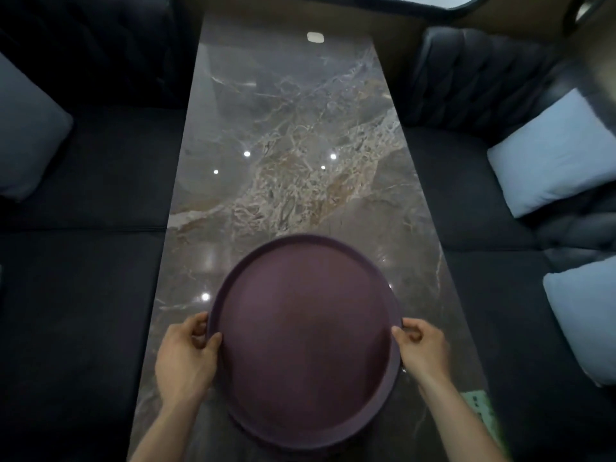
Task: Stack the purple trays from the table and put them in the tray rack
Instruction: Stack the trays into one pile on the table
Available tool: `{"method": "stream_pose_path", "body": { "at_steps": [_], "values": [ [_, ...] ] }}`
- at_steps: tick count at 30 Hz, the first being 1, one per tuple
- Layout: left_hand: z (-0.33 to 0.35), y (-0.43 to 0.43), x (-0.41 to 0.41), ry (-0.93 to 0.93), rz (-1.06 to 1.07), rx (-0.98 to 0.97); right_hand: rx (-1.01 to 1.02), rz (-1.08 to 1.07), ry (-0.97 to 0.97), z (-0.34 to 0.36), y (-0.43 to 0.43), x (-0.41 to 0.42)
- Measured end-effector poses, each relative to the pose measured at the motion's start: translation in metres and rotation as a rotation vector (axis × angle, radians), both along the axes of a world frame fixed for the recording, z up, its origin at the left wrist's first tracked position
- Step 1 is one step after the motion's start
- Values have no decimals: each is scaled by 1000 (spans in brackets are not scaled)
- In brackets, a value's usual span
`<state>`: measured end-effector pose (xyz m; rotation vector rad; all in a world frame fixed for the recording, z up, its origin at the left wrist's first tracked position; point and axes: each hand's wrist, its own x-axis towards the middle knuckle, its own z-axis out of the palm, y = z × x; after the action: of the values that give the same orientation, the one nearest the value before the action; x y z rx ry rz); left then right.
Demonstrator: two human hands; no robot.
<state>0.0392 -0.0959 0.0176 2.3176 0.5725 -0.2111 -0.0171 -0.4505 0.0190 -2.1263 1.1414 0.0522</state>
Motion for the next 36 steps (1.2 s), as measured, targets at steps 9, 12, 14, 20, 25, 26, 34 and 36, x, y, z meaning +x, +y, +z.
{"method": "stream_pose_path", "body": {
  "at_steps": [9,12,14,20,25,26,34,36],
  "values": [
    [-22,-17,-68,92,38,50,8,35,184,-10,6,-52],
    [-27,-19,-74,86,36,73,-11,69,206,-12,9,-52],
    [-31,-19,-74,83,20,88,-30,79,222,-13,11,-50],
    [-37,-20,-61,9,13,81,-45,83,212,-16,12,-38],
    [-42,-15,-50,-5,30,110,-91,103,242,-19,18,-26],
    [-43,-14,-49,-3,29,113,-98,106,250,-20,19,-25],
    [-47,-13,-46,4,31,125,-133,101,283,-25,15,-21],
    [-48,-12,-45,3,41,122,-142,118,293,-24,16,-19]
  ]
}}
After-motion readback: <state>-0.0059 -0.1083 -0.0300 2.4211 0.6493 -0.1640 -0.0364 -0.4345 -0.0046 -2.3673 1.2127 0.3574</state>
